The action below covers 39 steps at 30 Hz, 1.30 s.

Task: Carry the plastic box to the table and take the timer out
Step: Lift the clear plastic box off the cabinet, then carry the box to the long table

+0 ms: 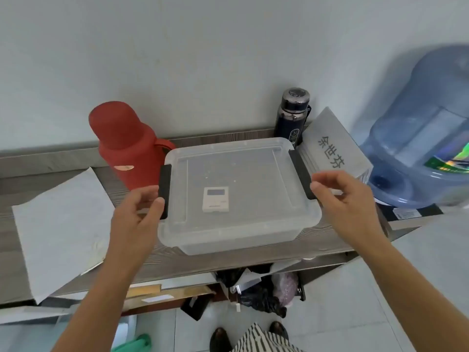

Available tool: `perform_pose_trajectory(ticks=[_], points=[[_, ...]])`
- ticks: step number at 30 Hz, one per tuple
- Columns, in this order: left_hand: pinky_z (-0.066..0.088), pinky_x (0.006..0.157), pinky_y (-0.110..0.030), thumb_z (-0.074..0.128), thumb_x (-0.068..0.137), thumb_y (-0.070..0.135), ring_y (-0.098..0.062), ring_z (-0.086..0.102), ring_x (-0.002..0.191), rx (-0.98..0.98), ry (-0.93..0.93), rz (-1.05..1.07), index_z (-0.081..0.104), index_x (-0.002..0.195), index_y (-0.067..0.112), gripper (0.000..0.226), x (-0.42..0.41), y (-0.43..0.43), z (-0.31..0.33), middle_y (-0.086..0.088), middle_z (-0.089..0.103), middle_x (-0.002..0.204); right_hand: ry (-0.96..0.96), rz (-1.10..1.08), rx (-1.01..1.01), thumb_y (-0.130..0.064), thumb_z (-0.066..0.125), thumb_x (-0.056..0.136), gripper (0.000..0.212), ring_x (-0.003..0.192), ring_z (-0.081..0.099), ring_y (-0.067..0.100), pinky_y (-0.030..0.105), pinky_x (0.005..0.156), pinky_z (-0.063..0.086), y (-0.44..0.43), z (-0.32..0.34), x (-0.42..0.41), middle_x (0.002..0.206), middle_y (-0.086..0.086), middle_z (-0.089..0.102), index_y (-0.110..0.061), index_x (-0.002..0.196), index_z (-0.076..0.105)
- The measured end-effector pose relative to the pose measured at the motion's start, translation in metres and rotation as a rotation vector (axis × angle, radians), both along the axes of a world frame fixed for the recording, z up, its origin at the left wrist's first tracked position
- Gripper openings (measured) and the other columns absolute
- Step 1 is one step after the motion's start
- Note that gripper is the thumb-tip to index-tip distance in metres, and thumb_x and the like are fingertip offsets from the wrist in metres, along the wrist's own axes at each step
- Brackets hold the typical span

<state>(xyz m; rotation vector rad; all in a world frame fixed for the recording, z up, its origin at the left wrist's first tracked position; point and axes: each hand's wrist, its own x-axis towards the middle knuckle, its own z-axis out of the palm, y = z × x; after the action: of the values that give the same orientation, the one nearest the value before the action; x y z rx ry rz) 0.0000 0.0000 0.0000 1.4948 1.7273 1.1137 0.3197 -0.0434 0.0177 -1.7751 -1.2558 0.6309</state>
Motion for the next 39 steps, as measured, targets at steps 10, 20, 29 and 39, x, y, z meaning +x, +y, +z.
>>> perform_pose_trajectory(ticks=[10,20,29,39], points=[[0.049,0.086,-0.04,0.054,0.09,0.024,-0.023,0.059,0.104,-0.158,-0.075,-0.053,0.043,0.134,0.017,0.045,0.003,0.036,-0.028,0.002,0.059,0.113,-0.018,-0.031,-0.247,-0.037,0.06,0.086,0.059,0.11,0.06,0.028,0.052,0.095,0.049,0.047,-0.025,-0.012,0.126,0.006,0.061,-0.024,0.14,0.041],[0.051,0.071,-0.028,0.058,0.089,0.027,-0.018,0.062,0.093,-0.109,-0.161,0.071,0.043,0.129,0.026,0.042,-0.037,-0.024,0.003,-0.001,0.062,0.111,0.259,0.048,-0.13,-0.025,0.064,0.086,0.05,0.101,0.064,0.023,0.042,0.084,0.053,0.023,0.003,-0.041,0.116,0.003,0.065,-0.029,0.133,0.047],[0.051,0.066,-0.038,0.061,0.087,0.021,-0.036,0.064,0.082,-0.109,-0.208,0.484,0.05,0.118,0.031,0.035,-0.045,-0.153,0.009,-0.012,0.067,0.09,0.31,0.435,-0.128,-0.015,0.063,0.088,0.051,0.087,0.06,0.001,0.023,0.064,0.046,0.004,-0.003,-0.074,0.101,-0.022,0.059,-0.028,0.134,0.047],[0.052,0.067,-0.037,0.063,0.087,0.015,-0.024,0.066,0.076,-0.166,-0.36,1.142,0.052,0.118,0.023,0.034,0.026,-0.361,-0.008,-0.005,0.071,0.087,0.295,1.014,-0.397,-0.015,0.064,0.088,0.049,0.075,0.072,0.012,0.034,0.064,0.055,-0.063,-0.028,-0.119,0.1,-0.001,0.071,-0.034,0.13,0.049]])
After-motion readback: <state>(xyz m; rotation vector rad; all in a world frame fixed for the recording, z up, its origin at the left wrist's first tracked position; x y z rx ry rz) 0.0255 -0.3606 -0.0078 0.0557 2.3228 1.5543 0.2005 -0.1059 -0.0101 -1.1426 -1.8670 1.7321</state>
